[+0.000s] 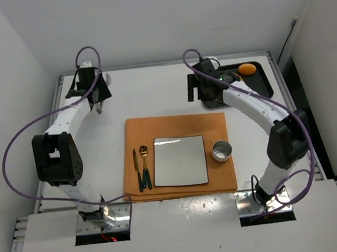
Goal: Place the bread
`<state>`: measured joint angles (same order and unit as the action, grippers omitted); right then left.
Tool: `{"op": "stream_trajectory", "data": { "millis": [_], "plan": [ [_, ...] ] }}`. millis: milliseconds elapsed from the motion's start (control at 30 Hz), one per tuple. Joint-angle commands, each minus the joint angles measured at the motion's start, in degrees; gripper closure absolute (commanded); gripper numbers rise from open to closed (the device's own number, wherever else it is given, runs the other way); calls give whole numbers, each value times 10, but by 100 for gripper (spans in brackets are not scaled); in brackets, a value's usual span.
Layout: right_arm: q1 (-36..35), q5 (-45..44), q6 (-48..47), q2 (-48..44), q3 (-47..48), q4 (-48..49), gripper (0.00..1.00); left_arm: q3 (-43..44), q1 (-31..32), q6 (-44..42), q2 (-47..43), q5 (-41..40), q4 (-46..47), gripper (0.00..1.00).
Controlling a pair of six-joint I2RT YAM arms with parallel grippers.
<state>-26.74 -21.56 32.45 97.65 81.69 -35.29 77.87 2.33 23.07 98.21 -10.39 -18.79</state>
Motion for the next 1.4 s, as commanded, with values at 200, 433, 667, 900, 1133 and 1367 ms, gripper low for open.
{"op": "stream_trajectory", "data": {
  "millis": [200, 433, 667, 900, 1133, 1367],
  "plan": [
    [147, 37, 90, -107, -36, -24, 0, 161, 140, -72, 36, 123, -33, 44],
    [262, 114, 158, -185, -129, -4, 0, 314, 267, -106, 150, 124, -72, 47],
    [303, 138, 163, -202, -157, -4, 0, 497, 344, -133, 290, 64, -100, 47],
    [317, 138, 152, -228, -174, -4, 0, 589, 374, -182, 377, 26, -100, 47],
    [322, 144, 147, -234, -185, -3, 0, 558, 374, -220, 370, 59, -94, 39],
    [327, 155, 141, -229, -190, 2, 0, 558, 384, -220, 395, 79, -100, 38]
  ]
}}
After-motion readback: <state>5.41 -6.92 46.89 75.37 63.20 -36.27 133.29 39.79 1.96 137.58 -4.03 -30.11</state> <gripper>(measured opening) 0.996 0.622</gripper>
